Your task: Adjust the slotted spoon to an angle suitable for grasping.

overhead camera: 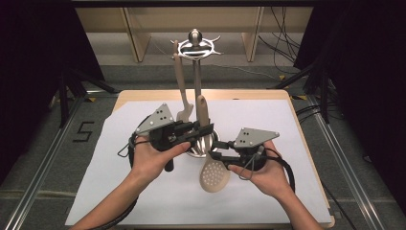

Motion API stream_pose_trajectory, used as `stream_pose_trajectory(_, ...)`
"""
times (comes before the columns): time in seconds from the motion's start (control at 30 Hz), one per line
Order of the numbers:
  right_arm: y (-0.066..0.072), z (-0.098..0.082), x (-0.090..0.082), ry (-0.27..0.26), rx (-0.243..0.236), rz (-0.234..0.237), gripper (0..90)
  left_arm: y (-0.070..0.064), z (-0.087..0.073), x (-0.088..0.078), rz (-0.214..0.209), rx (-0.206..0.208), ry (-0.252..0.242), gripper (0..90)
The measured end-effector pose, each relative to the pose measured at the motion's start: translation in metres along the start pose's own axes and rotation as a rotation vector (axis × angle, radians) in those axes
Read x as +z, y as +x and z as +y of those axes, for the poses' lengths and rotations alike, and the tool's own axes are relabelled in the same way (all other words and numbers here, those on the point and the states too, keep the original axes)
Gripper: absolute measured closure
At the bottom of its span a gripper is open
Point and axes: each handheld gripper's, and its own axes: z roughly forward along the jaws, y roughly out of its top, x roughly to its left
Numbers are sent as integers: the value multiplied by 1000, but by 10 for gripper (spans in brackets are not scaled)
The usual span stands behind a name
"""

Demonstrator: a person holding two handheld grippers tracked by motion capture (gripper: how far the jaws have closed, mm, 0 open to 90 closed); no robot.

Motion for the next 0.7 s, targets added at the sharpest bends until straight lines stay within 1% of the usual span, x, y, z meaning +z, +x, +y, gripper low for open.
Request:
stream_pose_trajectory(0.03,1,0,-1,-7,17,0,637,1,0,-1,0,-3,2,748)
stream_pose_trajectory(0.07,-1,0,-3,-3,16,5,637,2,-1,-1,-2,-7,-1,748)
stream_pose_trajectory(0.1,-1,0,-4,-14,18,-7,637,3,-1,-1,-3,-6,0,748)
stream_pose_trajectory(0.13,-3,1,-5,-8,-4,-5,637,4,-1,-2,-6,-8,1,748)
stream_pose_trajectory(0.17,-1,1,-6,0,27,-2,637,4,-1,-2,-8,-7,0,749)
stream_pose_trajectory(0.2,-2,1,-7,-5,11,0,637,5,-1,-2,-13,-6,-1,748)
stream_pose_trajectory(0.23,0,0,-7,-13,35,-15,637,5,-1,-3,-16,-3,0,748)
stream_pose_trajectory(0.27,-1,0,-7,-17,22,-16,637,5,-1,-3,-19,0,2,748)
stream_pose_trajectory(0.3,-1,0,-7,-17,19,-13,637,6,-1,-3,-26,4,2,748)
stream_pose_trajectory(0.33,-1,1,-7,-6,18,6,637,6,-1,-3,-32,7,1,748)
stream_pose_trajectory(0.37,-1,1,-7,-12,9,4,637,7,-1,-4,-38,7,1,748)
stream_pose_trajectory(0.4,0,1,-6,-11,19,18,638,7,-1,-4,-43,9,1,748)
stream_pose_trajectory(0.47,0,1,-5,-18,16,26,639,7,-1,-4,-53,11,2,748)
stream_pose_trajectory(0.5,1,1,-4,-28,9,18,639,7,-1,-4,-57,10,3,748)
stream_pose_trajectory(0.57,2,2,-3,-21,23,39,640,6,-1,-4,-67,8,5,748)
stream_pose_trajectory(0.6,1,2,-2,-28,-2,32,640,6,-1,-4,-72,7,6,747)
stream_pose_trajectory(0.63,1,2,-2,-28,-2,32,640,6,-1,-4,-72,7,6,748)
stream_pose_trajectory(0.67,1,3,-1,-21,-4,57,644,5,-1,-3,-79,8,5,747)
stream_pose_trajectory(0.7,3,3,-1,-14,21,61,645,5,-1,-3,-80,9,6,748)
